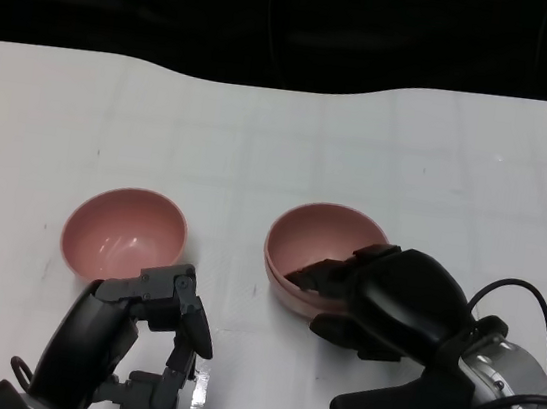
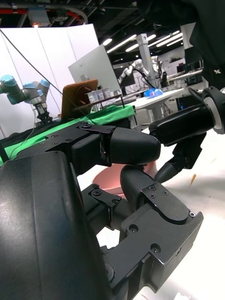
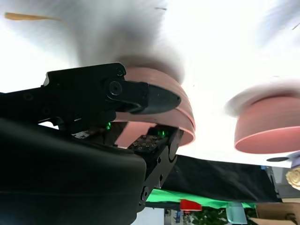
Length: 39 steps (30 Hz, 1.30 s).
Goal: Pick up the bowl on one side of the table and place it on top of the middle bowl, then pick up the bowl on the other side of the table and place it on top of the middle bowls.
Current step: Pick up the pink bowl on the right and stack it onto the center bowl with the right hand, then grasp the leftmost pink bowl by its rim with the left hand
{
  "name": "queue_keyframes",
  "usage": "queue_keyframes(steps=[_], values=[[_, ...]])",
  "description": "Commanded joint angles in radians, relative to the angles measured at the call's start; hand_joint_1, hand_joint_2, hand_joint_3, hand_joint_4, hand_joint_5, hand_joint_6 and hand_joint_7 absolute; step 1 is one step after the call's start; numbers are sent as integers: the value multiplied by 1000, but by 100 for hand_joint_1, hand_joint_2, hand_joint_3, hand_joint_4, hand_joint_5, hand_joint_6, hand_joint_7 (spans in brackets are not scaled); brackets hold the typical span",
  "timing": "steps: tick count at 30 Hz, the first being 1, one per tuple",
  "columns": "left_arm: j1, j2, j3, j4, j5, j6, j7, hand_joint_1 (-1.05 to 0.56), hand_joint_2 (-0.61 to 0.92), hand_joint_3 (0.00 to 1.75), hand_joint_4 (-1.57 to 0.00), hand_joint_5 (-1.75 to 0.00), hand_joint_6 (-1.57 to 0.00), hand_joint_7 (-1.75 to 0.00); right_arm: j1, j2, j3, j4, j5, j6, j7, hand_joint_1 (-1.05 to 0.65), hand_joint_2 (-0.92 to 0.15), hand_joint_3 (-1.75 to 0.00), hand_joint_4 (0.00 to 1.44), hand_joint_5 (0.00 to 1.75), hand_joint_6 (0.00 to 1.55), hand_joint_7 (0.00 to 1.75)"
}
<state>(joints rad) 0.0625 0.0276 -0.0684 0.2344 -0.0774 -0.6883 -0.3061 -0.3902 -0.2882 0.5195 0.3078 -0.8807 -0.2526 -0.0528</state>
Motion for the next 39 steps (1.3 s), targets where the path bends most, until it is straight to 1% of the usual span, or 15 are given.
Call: queue_keyframes(steps=[1, 5, 12, 17, 18, 19, 21, 23, 26, 31, 32, 35, 36, 38, 39], values=[[-1, 10, 4, 4, -5, 0, 3, -11, 31, 151, -91, -174, -87, -144, 38, -20, -24, -79, 29, 20, 29, -78, -92, -41, 28, 0, 32, 0], [-4, 11, 5, 10, -6, -8, 2, -11, 32, 150, -91, -174, -87, -145, 65, -27, -42, -131, 43, 27, 23, -79, -92, -39, 29, 1, 32, 1], [-11, 11, 9, 23, 3, -12, 10, -12, 31, 151, -91, -174, -87, -145, 191, -55, -158, -322, 151, 7, 11, -77, -92, -41, 32, 3, 30, 1], [-18, 10, 13, 30, 2, -14, 13, -12, 30, 153, -91, -173, -86, -146, 303, -64, -235, -424, 202, -30, -25, -66, -92, -34, 47, 15, 41, 6], [-19, 10, 13, 32, -4, -14, 9, -12, 30, 153, -91, -172, -86, -146, 326, -68, -247, -431, 208, -51, -42, -63, -92, -31, 49, 20, 44, 7], [-21, 9, 14, 35, -13, -12, 5, -13, 30, 153, -91, -171, -85, -146, 349, -69, -258, -436, 220, -69, -54, -58, -92, -27, 44, 39, 48, 7], [-25, 5, 16, 36, -30, -6, 1, -13, 31, 150, -89, -169, -83, -147, 389, -66, -280, -445, 249, -97, -65, -53, -92, -24, 40, 58, 52, 7], [-26, 1, 19, 33, -31, 3, 10, -13, 36, 140, -83, -164, -80, -140, 418, -65, -297, -439, 271, -141, -87, -47, -92, -20, 40, 77, 60, 10], [-25, -1, 22, 28, -26, 13, 18, -14, 39, 134, -81, -161, -80, -136, 445, -66, -314, -432, 286, -185, -102, -45, -92, -18, 39, 86, 64, 11], [-15, 2, 23, -17, -11, 61, 35, -14, 50, 113, -67, -141, -71, -100, 527, -69, -358, -415, 351, -290, -133, -31, -92, -13, 60, 101, 81, 19], [-12, 4, 23, -29, 0, 70, 42, -20, 56, 97, -59, -136, -59, -90, 536, -68, -365, -403, 361, -316, -142, -28, -92, -15, 67, 110, 87, 23], [-12, 16, 26, -56, 37, 85, 60, -25, 65, 76, -48, -128, -45, -78, 545, -52, -383, -352, 381, -387, -172, -24, -92, -17, 72, 128, 94, 33], [-14, 22, 28, -70, 55, 96, 70, -28, 71, 62, -45, -121, -42, -73, 546, -45, -386, -339, 385, -400, -179, -21, -87, -26, 74, 132, 90, 51], [-16, 33, 33, -98, 90, 123, 88, -32, 80, 41, -42, -111, -39, -64, 547, -35, -391, -319, 386, -414, -187, -16, -66, -67, 75, 137, 82, 81], [-17, 37, 35, -111, 105, 136, 96, -35, 85, 27, -39, -103, -38, -55, 547, -31, -394, -311, 384, -420, -189, -11, -53, -96, 76, 147, 82, 94]])
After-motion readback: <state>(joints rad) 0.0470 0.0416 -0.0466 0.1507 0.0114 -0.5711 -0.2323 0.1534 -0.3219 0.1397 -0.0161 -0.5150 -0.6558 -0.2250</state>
